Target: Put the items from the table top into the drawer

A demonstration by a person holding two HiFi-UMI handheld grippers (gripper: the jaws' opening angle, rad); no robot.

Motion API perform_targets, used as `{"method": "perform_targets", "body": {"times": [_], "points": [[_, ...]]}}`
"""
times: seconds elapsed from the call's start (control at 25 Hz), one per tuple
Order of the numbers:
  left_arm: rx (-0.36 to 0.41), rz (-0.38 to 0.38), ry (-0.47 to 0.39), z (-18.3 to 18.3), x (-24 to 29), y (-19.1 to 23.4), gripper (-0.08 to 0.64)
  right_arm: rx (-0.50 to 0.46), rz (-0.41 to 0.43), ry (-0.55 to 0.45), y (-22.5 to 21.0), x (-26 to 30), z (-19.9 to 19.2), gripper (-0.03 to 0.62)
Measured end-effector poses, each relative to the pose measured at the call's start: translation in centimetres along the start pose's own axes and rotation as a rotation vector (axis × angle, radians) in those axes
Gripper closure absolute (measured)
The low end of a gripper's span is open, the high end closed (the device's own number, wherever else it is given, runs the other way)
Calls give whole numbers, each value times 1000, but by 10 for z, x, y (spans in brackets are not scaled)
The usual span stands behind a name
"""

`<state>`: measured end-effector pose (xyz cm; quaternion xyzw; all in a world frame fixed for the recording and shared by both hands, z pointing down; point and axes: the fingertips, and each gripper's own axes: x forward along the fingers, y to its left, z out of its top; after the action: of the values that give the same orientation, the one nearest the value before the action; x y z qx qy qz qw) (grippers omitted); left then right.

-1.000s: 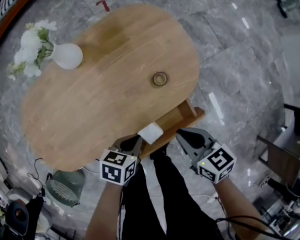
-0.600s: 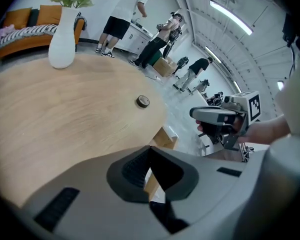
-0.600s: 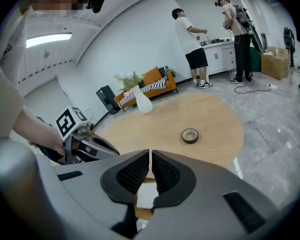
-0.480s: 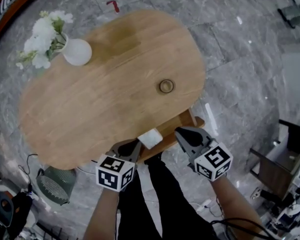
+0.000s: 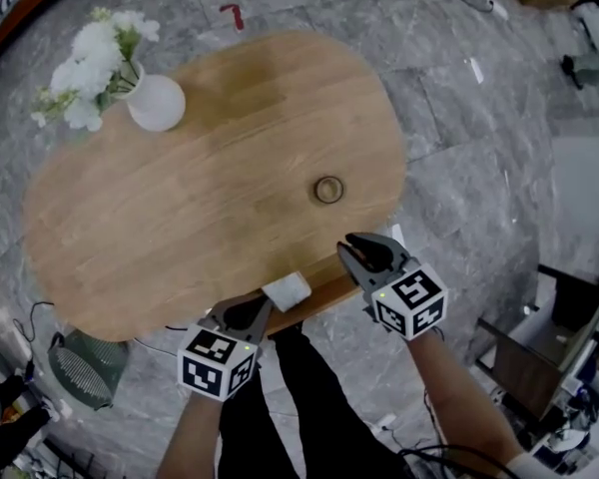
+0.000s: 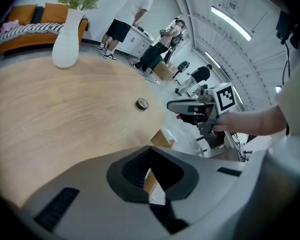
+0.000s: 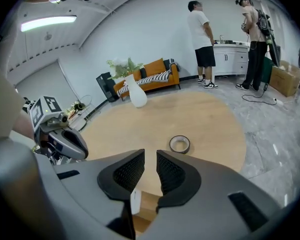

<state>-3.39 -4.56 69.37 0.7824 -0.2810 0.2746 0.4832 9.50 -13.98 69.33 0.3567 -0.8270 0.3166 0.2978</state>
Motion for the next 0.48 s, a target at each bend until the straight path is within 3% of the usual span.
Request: {"method": "perform_targets", "body": {"times": [0.48], "points": [[-58,-14,-34,5,-2,12,558,-117,29,121,-22,55,1,486]]}}
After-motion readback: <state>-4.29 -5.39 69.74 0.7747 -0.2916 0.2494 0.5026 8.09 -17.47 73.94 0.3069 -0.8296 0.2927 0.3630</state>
